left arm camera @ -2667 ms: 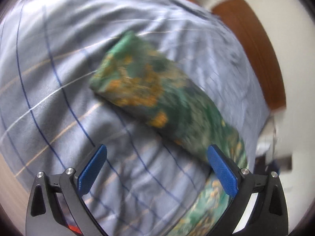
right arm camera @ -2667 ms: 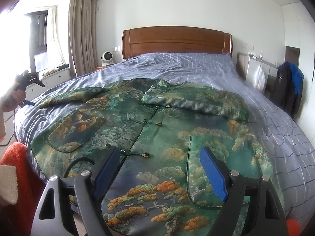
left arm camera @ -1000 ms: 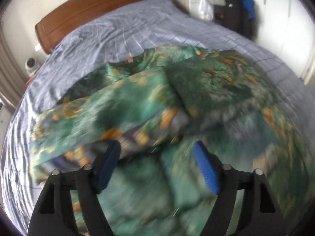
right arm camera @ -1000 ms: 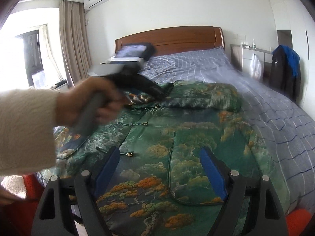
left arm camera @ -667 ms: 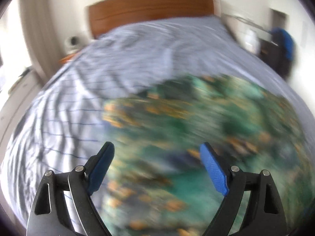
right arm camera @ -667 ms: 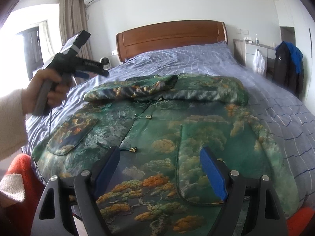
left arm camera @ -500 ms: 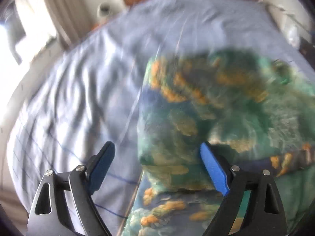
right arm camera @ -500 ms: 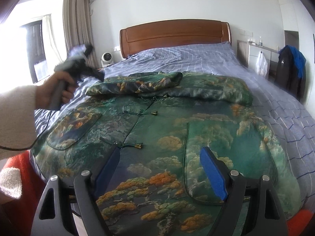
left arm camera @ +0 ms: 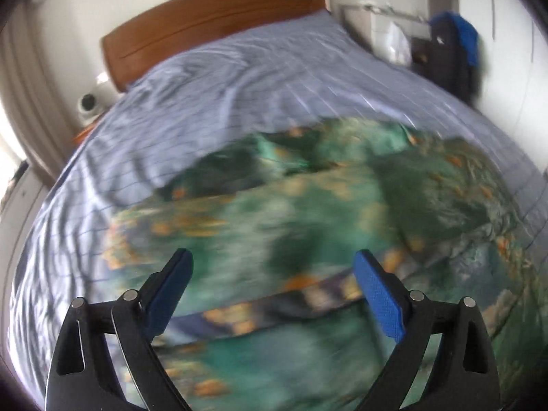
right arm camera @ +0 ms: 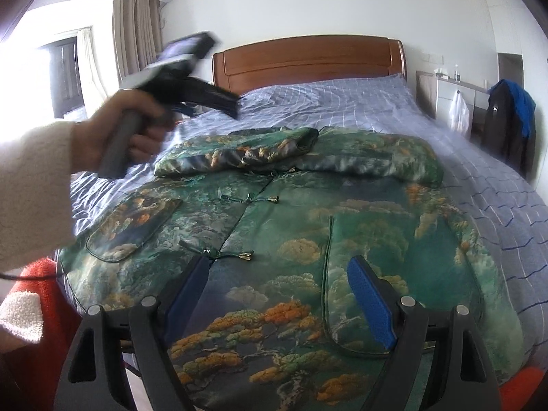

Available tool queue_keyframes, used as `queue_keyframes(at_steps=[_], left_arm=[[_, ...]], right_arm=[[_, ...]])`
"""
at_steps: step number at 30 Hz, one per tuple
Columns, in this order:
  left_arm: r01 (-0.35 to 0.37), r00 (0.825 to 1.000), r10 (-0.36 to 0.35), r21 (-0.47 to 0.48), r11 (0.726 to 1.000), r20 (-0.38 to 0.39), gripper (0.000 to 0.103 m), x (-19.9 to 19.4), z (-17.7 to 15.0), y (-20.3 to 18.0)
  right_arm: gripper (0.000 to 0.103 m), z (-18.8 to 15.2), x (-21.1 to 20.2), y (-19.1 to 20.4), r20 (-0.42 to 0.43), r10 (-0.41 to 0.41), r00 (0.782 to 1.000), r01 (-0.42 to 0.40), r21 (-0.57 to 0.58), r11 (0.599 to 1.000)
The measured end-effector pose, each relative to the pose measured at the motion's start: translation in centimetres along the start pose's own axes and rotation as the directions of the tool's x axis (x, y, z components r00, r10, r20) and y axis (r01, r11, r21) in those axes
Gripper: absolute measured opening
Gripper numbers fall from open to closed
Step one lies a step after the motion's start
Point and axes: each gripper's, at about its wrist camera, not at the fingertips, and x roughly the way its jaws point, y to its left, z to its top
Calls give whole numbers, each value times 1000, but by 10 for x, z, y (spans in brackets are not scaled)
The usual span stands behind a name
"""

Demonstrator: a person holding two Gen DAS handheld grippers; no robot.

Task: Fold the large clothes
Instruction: 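Lift the sleeve with the left tool, lay it across the jacket front, open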

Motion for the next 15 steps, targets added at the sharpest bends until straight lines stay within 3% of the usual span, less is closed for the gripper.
queue_keyframes(at_steps=[2,4,7,11,15], left_arm=[[-32,996,33,8,999,-87,95,30,-6,-20],[-63,979,57,-22,998,-195,95,64,-15,-27],[-41,986,28,-76,996,-167,95,57,-13,-19],[18,998,-23,-94,995,-62,95,29,8,-5],[-5,997,-5,-132,991,-78,97,48,32,6]], right_arm=[[83,0,-4,-3,10,-3,1000,3,10,1000],[83,0,-6,-6,12,-7,1000,7,20,1000],[83,1,-10,-12,18,-9,1000,8,40,999],[83,2,-15,-21,34,-6,999,4,66,998],[83,2,-5,-24,7,25,1000,-25,92,995]])
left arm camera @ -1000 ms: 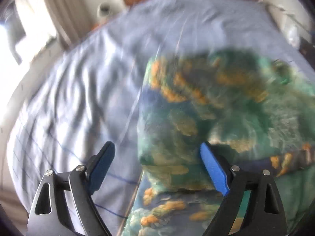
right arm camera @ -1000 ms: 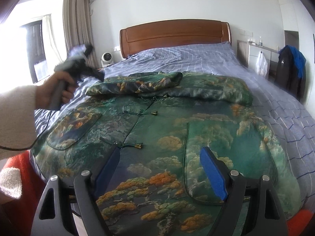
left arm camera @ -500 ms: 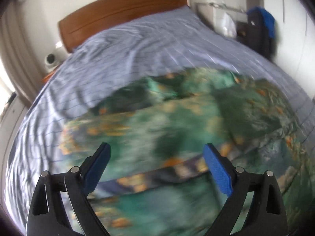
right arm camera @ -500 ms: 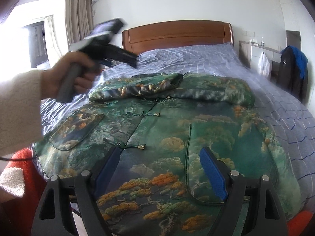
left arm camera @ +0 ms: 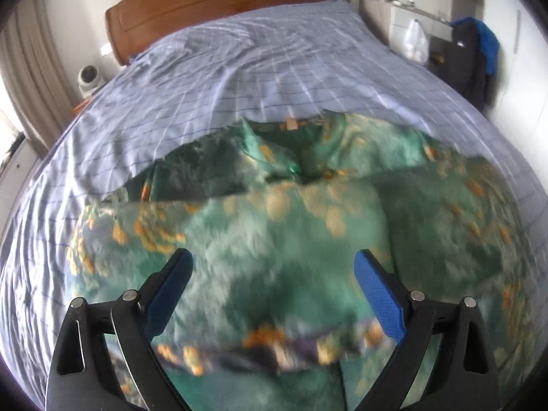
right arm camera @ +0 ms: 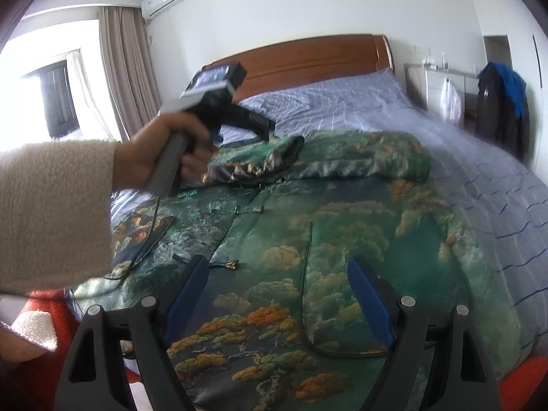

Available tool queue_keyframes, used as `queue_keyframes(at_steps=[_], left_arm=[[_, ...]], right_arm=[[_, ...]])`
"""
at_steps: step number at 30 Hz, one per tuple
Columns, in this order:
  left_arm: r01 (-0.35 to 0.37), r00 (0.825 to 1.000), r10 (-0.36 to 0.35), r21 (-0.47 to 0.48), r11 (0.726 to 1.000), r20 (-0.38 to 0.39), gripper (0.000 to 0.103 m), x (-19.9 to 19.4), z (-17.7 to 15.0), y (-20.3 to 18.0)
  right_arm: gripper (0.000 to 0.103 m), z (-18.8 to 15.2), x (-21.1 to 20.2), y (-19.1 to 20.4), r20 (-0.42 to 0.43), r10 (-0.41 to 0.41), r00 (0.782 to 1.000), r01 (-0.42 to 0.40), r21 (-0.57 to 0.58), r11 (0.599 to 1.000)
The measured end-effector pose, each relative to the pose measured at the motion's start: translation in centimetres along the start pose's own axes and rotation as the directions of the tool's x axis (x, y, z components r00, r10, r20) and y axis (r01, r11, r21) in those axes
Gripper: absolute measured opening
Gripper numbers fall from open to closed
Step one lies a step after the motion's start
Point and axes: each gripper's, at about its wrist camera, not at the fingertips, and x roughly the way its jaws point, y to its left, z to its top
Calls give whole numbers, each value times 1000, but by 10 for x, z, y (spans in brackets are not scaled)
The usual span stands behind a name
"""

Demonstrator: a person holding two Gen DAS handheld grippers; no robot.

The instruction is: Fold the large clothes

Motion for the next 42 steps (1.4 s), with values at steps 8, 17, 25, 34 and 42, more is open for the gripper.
queue_keyframes(at_steps=[8,17,25,34,42], left_arm=[[-24,994,18,-50,998,-109,100,62,-9,3],[118,989,-123,66,991,82,99,-68,-82,33],[122,986,-121,-4,992,115,99,-131,-194,65],[102,988,-96,-40,994,124,99,-133,-251,70],[80,987,-75,-32,996,142,99,-138,-255,68]], right_arm=[[83,-5,5,-6,-36,-13,999,13,10,1000],[83,-1,2,-6,-6,-27,1000,27,12,1000],[83,-1,3,8,16,-74,997,74,-54,996],[83,-3,11,18,-2,-144,990,144,-54,988],[83,-6,10,10,-9,-183,983,183,-43,982]])
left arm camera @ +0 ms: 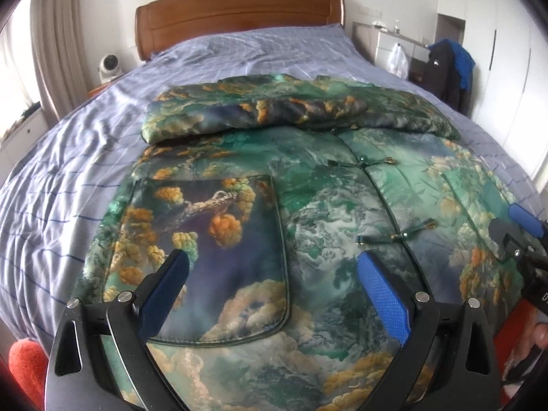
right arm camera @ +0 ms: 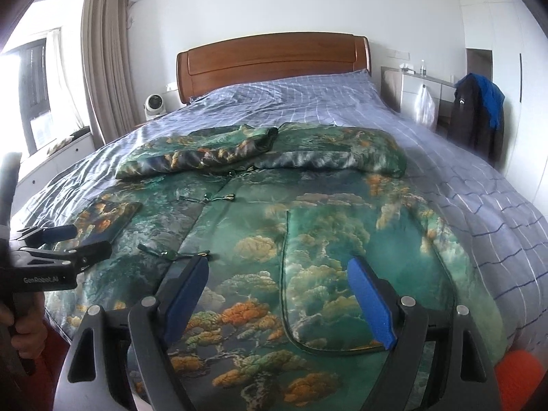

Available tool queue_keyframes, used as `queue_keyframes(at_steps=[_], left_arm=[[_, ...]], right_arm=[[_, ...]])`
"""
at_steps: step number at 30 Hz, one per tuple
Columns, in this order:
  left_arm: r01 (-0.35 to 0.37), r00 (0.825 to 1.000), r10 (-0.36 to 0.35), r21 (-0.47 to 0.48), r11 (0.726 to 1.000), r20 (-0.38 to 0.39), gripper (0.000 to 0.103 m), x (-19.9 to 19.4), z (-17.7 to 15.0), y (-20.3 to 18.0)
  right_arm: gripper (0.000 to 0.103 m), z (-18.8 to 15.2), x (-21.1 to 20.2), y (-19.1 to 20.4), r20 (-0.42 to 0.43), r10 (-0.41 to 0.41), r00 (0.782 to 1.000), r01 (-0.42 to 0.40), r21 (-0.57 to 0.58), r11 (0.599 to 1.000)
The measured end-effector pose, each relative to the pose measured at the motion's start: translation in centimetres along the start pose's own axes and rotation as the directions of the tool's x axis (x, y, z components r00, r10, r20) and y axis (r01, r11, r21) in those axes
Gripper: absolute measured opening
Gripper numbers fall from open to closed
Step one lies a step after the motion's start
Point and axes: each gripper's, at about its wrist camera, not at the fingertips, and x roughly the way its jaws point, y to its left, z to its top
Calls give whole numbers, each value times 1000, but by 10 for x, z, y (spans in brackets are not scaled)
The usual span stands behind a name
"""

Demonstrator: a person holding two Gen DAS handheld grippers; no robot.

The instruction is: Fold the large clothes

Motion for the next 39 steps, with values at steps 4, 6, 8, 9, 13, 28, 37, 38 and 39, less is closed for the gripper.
queue_keyframes(at_steps=[4,6,8,9,13,28,37,38,39], left_arm=[[-20,1000,20,-23,1000,1,99,0,-1,5],[-30,1000,30,-32,999,5,99,0,-1,7],[-44,999,44,-38,998,9,99,0,0,8],[-49,999,49,-40,998,12,99,-1,-1,8],[-61,998,62,-34,998,29,99,-4,-1,7],[-104,989,106,-18,994,105,99,-19,3,5],[-136,984,140,-40,990,114,99,-21,4,11],[-139,983,143,-45,989,115,99,-21,4,12],[-141,983,146,-51,989,112,99,-20,4,13]], right_arm=[[83,0,1,-2,0,-3,1000,3,5,1000],[83,0,2,-3,-2,0,1000,0,6,1000],[83,0,2,-3,2,1,1000,-1,5,1000],[83,0,1,-3,5,0,1000,0,4,1000],[83,0,0,-2,11,0,1000,0,-1,1000],[83,2,-5,5,38,-11,999,12,-37,999],[94,3,-6,4,51,-40,998,42,-36,998],[95,4,-7,3,53,-46,998,48,-36,998],[96,4,-6,3,54,-54,997,55,-34,998]])
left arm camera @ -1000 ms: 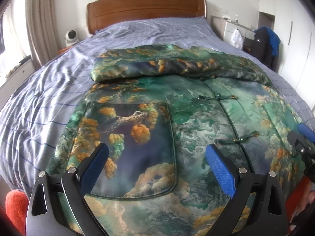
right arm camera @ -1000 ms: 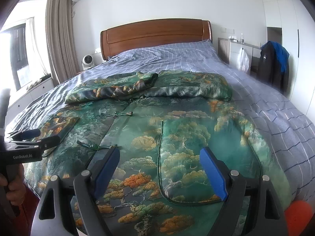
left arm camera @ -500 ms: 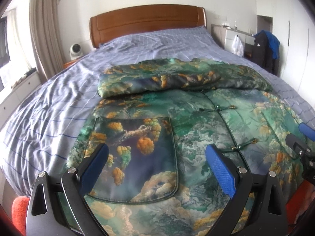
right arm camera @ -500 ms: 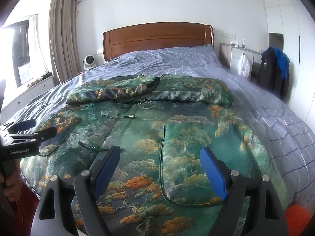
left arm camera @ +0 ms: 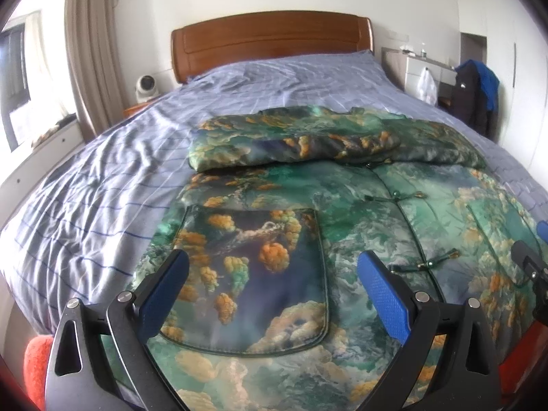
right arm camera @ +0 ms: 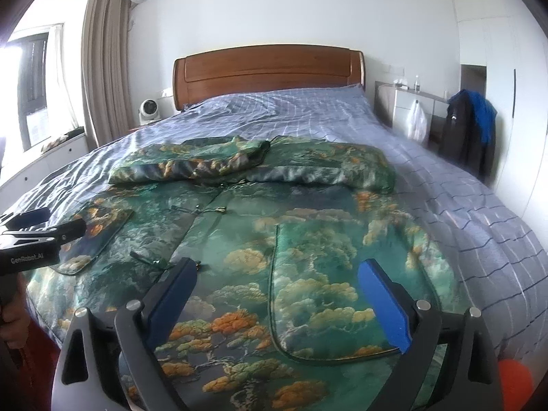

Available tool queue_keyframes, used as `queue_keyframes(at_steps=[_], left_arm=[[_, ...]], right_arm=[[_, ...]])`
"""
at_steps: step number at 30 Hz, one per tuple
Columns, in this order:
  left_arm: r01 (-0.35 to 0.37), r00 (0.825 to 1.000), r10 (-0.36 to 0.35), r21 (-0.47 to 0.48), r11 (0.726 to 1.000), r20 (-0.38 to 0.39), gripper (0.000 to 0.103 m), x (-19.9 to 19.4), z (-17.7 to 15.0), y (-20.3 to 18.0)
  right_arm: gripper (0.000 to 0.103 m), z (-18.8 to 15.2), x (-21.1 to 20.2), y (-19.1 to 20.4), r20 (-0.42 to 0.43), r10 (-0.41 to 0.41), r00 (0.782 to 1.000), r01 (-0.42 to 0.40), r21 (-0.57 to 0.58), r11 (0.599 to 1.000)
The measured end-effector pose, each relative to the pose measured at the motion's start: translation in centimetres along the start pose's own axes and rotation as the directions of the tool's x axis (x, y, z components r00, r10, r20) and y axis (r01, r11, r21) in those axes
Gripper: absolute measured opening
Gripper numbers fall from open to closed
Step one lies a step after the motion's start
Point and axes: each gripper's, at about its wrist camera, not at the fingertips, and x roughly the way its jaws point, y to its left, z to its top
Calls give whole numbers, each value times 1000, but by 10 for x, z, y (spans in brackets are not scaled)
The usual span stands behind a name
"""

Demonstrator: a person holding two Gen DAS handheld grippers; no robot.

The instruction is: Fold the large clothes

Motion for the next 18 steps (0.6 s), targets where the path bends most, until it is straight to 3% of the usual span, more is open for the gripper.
queue_keyframes(at_steps=[18], left_arm=[[-45,999,45,-34,998,-4,99,3,1,8]], right_arm=[[96,1,3,-10,8,-91,996,91,21,996]])
